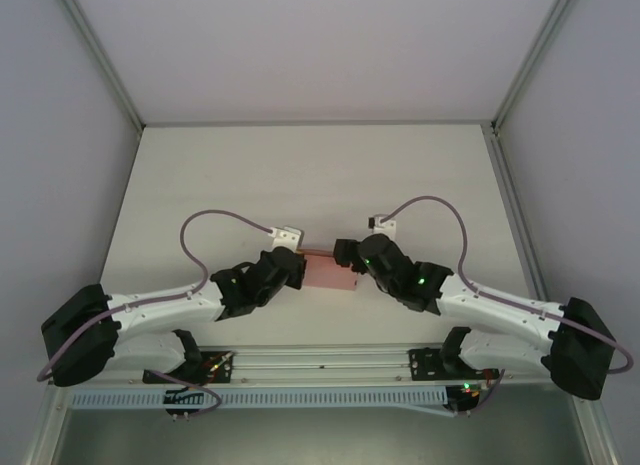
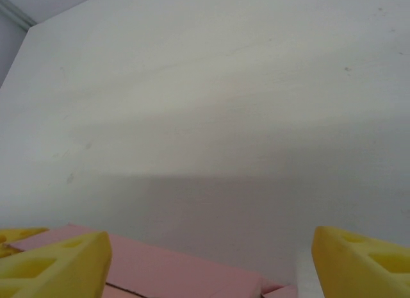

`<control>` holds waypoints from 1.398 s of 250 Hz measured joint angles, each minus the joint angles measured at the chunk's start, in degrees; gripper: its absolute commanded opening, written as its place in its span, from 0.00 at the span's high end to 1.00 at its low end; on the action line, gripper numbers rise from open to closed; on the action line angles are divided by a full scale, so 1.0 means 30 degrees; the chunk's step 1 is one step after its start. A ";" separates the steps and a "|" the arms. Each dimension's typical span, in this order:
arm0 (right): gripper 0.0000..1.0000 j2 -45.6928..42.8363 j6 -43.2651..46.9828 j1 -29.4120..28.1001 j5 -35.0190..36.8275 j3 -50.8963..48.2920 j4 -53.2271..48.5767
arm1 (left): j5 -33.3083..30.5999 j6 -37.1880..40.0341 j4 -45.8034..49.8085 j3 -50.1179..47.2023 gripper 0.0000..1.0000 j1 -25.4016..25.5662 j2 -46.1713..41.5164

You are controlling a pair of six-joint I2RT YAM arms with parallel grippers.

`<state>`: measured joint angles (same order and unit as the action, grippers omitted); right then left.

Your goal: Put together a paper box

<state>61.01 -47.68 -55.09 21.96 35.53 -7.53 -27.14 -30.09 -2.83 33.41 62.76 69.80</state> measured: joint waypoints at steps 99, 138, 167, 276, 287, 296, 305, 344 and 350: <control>0.43 -0.0627 -0.1989 0.1880 -0.2645 -0.1479 -0.0058 | -0.0277 0.0168 0.0291 0.0022 0.87 0.0175 -0.0153; 0.44 -0.0627 -0.2164 0.1902 -0.3636 -0.2062 0.0743 | 0.0240 0.0423 0.0903 -0.0080 0.57 0.0335 -0.0590; 0.44 -0.0707 -0.2346 0.1851 -0.4124 -0.2674 0.1304 | 0.1049 0.0852 0.1705 -0.0080 0.33 0.0481 -0.1144; 0.49 -0.0831 -0.2820 0.1807 -0.4269 -0.3694 0.3038 | 0.2652 -0.0525 0.5377 0.1698 0.00 -0.0051 -0.2441; 0.50 -0.0823 -0.2783 0.1814 -0.4269 -0.3803 0.3271 | 0.3191 -0.0896 0.5391 0.1923 0.00 -0.0597 -0.2535; 0.50 -0.0816 -0.2725 0.1814 -0.4262 -0.3905 0.3526 | 0.3621 -0.1144 0.5384 0.2040 0.00 -0.1100 -0.2579; 0.51 -0.0816 -0.2637 0.1807 -0.4255 -0.4022 0.3752 | 0.4131 -0.1377 0.5326 0.2091 0.00 -0.1654 -0.2594; 0.51 -0.0831 -0.2033 0.1814 -0.4189 -0.4699 0.5093 | 0.6827 -0.2127 0.4546 0.1821 0.06 -0.4444 -0.2273; 0.51 -0.0838 -0.1938 0.1807 -0.4182 -0.4772 0.5246 | 0.7249 -0.2171 0.4284 0.1654 0.08 -0.4816 -0.2178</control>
<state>58.50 -53.49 -49.67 9.41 21.21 8.21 -5.39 -36.60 10.02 38.37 48.31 63.26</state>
